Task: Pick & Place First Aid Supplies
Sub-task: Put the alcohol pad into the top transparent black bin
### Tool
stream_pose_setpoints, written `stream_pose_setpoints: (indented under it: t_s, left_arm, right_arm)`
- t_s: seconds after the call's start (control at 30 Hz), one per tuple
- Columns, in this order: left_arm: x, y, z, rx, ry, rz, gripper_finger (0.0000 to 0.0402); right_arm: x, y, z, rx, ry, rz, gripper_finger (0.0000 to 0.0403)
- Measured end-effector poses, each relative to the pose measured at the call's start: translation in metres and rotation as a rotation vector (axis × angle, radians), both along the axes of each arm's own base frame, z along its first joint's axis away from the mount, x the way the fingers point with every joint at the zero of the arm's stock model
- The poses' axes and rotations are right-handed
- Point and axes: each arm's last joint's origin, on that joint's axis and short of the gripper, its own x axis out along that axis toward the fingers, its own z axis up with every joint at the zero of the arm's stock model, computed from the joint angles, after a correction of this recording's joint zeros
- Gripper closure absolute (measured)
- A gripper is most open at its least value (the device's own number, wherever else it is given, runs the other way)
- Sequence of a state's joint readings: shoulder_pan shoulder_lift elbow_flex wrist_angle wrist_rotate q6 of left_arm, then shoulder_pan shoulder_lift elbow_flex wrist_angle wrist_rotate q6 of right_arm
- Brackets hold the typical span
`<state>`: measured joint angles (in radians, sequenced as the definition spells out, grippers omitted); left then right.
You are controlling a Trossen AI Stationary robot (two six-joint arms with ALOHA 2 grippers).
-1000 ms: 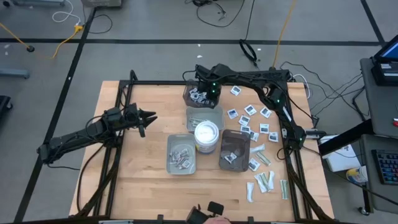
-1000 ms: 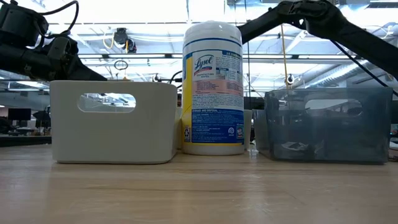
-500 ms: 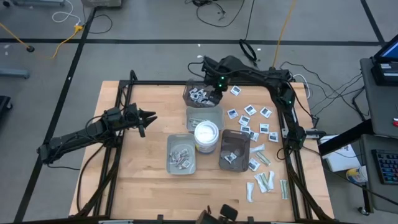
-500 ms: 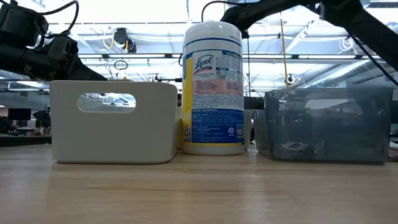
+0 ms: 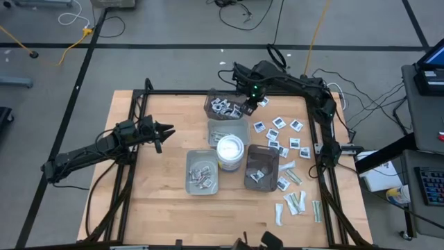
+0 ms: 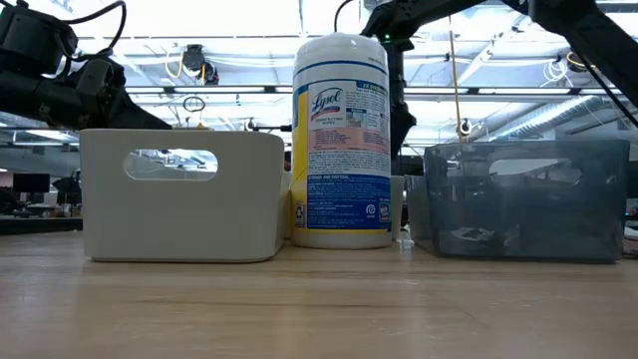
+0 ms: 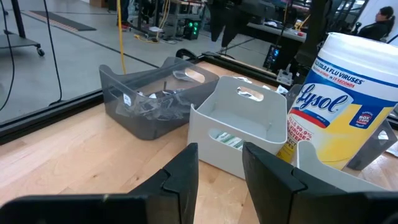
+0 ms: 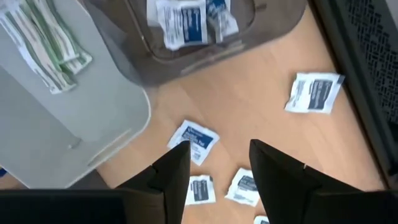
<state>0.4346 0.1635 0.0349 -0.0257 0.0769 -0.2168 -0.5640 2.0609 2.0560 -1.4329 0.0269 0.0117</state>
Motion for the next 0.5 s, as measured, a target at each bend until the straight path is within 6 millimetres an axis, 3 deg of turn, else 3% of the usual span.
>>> stream_pose_setpoints:
  t_s: [0.27,0.5]
  left_arm:
    - [0.0,0.0,0.0,0.0,0.0,0.0,0.0273]
    - [0.0,0.0,0.0,0.0,0.0,0.0,0.0273]
  right_arm:
    - [-0.021,0.014,-0.011,-0.016,-0.029,-0.009,0.0241]
    - [-0.036,0.03,-0.048,-0.011,-0.022,0.002,0.0243]
